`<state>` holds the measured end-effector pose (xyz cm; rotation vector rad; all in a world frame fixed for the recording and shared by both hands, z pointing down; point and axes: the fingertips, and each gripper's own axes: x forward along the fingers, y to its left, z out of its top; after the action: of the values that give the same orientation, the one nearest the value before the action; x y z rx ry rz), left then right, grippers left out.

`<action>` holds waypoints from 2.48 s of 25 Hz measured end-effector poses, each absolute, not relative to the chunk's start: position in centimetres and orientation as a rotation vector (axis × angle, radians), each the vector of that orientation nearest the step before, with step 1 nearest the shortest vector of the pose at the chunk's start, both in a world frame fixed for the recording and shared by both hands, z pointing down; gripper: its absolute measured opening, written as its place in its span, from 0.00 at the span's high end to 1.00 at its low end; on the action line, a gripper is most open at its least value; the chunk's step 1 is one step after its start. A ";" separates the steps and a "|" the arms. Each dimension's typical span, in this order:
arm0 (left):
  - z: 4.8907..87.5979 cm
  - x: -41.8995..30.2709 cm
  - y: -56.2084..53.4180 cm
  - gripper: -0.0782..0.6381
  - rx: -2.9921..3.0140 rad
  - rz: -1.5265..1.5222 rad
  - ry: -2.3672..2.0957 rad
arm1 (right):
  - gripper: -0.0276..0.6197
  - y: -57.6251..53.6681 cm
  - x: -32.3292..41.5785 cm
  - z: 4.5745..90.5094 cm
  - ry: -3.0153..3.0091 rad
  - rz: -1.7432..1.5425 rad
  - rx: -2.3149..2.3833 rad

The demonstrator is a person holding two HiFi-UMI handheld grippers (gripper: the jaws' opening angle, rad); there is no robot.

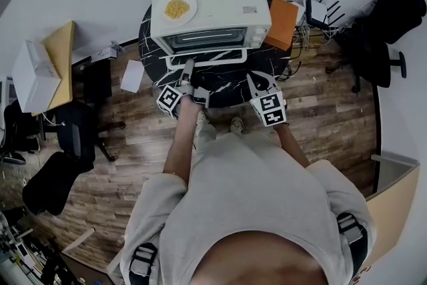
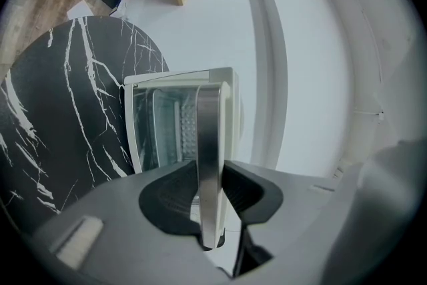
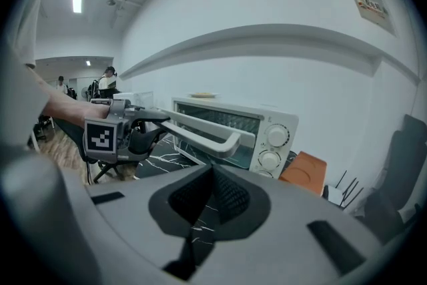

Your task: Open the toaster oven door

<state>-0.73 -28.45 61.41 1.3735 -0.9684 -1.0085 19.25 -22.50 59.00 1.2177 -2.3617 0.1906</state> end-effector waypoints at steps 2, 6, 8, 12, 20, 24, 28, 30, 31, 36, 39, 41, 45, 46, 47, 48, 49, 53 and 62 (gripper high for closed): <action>61.5 -0.7 -28.2 0.73 1.376 -1.008 -0.970 | 0.94 -22.4 19.1 59.1 -2.365 0.188 1.212; 62.1 -0.8 -27.6 0.73 1.370 -0.999 -0.979 | 0.94 -22.3 19.0 59.2 -2.371 0.187 1.196; 62.1 -0.7 -27.3 0.73 1.371 -1.000 -0.972 | 0.94 -22.3 18.8 59.2 -2.373 0.187 1.187; 62.6 -0.7 -26.6 0.73 1.369 -1.000 -0.964 | 0.94 -22.1 18.6 59.3 -2.374 0.188 1.172; 63.7 -0.5 -25.3 0.73 1.352 -0.983 -0.968 | 0.94 -21.8 18.8 59.5 -2.380 0.183 1.159; 64.2 -0.5 -24.6 0.73 1.333 -0.983 -0.971 | 0.94 -21.5 18.8 59.6 -2.378 0.184 1.152; 64.5 -0.6 -24.1 0.73 1.335 -0.987 -0.973 | 0.94 -21.2 19.0 59.5 -2.381 0.183 1.155; 64.9 -0.6 -23.8 0.73 1.341 -0.978 -0.981 | 0.94 -21.1 19.1 59.4 -2.380 0.185 1.158; 65.1 -0.6 -23.7 0.73 1.336 -0.975 -0.981 | 0.94 -21.1 19.2 59.5 -2.376 0.190 1.159; 66.4 -0.5 -22.7 0.74 1.316 -0.946 -0.997 | 0.94 -21.0 19.3 59.5 -2.380 0.187 1.160; 67.0 -0.5 -22.2 0.74 1.298 -0.949 -1.006 | 0.94 -20.8 19.3 59.5 -2.379 0.183 1.155; 67.4 -0.5 -21.9 0.75 1.292 -0.945 -1.012 | 0.94 -20.7 19.2 59.6 -2.381 0.181 1.152; 67.9 -0.6 -21.6 0.75 1.288 -0.937 -1.018 | 0.94 -20.6 19.1 59.6 -2.383 0.176 1.147; 68.0 -0.6 -21.5 0.75 1.288 -0.937 -1.019 | 0.94 -20.6 19.1 59.6 -2.383 0.176 1.145; 68.1 -0.5 -21.5 0.75 1.288 -0.934 -1.021 | 0.94 -20.6 19.0 59.6 -2.383 0.175 1.143; 68.2 -0.5 -21.3 0.75 1.287 -0.931 -1.022 | 0.94 -20.6 19.0 59.6 -2.383 0.176 1.141; 68.3 -0.5 -21.2 0.75 1.286 -0.931 -1.022 | 0.94 -20.6 19.0 59.6 -2.383 0.176 1.140; 69.1 -0.5 -20.7 0.75 1.264 -0.924 -1.024 | 0.94 -20.6 18.9 59.8 -2.383 0.179 1.133; 70.6 -0.5 -19.7 0.76 1.233 -0.901 -1.032 | 0.94 -20.4 18.5 60.0 -2.384 0.183 1.106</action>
<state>-0.47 -19.68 70.61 1.2334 -1.0318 -0.9014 18.47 -20.36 60.00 1.1062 -2.3844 0.1825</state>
